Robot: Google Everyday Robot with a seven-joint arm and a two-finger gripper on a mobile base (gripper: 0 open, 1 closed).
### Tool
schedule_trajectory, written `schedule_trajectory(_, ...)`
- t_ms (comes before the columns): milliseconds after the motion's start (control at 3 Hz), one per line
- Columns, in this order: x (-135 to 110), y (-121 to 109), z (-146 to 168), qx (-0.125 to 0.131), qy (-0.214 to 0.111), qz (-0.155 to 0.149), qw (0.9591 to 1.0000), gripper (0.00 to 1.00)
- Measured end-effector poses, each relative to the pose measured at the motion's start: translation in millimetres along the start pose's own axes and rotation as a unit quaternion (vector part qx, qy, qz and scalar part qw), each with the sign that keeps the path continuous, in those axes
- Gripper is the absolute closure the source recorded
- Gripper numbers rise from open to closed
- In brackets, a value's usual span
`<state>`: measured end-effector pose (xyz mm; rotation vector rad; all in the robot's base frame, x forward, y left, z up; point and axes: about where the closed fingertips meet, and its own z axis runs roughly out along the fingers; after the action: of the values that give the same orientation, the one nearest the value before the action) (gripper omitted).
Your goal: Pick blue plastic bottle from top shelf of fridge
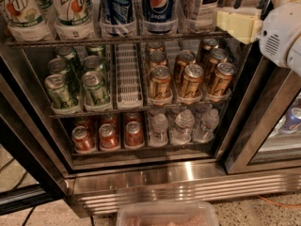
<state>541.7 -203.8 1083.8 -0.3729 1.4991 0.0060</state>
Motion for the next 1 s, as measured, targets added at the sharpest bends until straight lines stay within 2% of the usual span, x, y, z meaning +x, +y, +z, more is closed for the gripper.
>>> schedule_trajectory(333, 1, -4, 6, 0.008, -0.004, -0.002, 1.0, 0.37)
schedule_trajectory(1000, 2, -18, 25, 0.03, -0.013, -0.009, 0.9994, 0.41)
